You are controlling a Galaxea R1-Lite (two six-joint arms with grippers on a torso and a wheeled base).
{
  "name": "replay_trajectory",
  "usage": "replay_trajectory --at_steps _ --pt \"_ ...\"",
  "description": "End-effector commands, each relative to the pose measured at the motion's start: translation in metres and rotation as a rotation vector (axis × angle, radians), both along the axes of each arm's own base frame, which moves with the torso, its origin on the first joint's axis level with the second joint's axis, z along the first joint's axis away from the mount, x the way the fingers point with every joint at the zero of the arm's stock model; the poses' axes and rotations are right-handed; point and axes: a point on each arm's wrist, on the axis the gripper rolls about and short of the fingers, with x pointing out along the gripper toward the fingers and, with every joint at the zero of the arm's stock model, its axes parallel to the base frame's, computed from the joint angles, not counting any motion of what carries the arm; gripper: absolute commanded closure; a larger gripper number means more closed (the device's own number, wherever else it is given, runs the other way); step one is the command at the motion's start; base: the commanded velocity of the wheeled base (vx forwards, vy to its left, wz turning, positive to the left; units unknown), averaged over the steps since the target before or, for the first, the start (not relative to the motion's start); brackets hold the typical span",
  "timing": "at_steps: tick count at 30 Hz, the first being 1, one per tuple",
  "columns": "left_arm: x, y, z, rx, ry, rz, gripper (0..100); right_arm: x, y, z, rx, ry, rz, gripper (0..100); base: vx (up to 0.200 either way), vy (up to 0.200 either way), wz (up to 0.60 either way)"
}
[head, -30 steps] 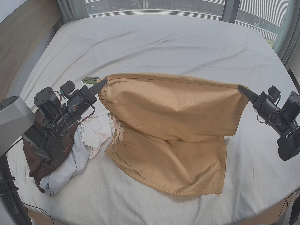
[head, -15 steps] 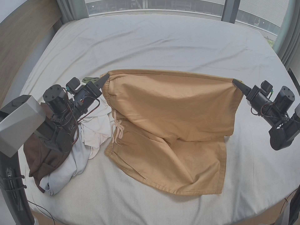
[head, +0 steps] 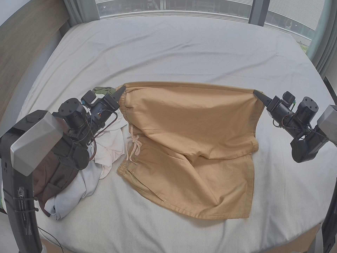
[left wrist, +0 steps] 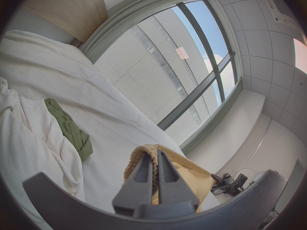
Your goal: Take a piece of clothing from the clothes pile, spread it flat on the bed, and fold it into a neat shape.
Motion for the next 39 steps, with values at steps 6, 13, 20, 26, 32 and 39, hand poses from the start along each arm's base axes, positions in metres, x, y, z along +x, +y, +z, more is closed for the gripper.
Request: replay_trajectory --at_steps 6,13,20,26,32,39 --pt "0.005 0.0 0.001 -0.007 0.0 -0.002 0 0.009 0.001 -0.008 0.0 0.004 0.004 100 0.0 0.0 0.0" --pt "0.005 0.0 -0.001 -0.016 0.026 0.019 0 0.015 0.002 -0.005 0.002 0.016 0.003 0 0.0 0.0 0.0" --pt "-0.021 0.007 -0.009 -0.01 0.102 0.056 0 0.01 -0.001 -0.011 0.001 0.053 -0.005 0 0.0 0.0 0.0" --pt "-0.074 0.014 -0.013 0.035 0.188 -0.017 0 -0.02 0.001 -0.003 -0.003 0.092 -0.003 0 0.0 0.0 0.0" --pt "-0.121 0.036 -0.014 0.076 0.284 -0.107 0 -0.062 0.0 -0.007 -0.002 0.146 -0.055 0 0.0 0.0 0.0" --pt "-0.126 0.046 -0.025 0.111 0.318 -0.147 0 -0.103 -0.011 -0.018 -0.081 0.187 -0.115 0 0.0 0.0 0.0"
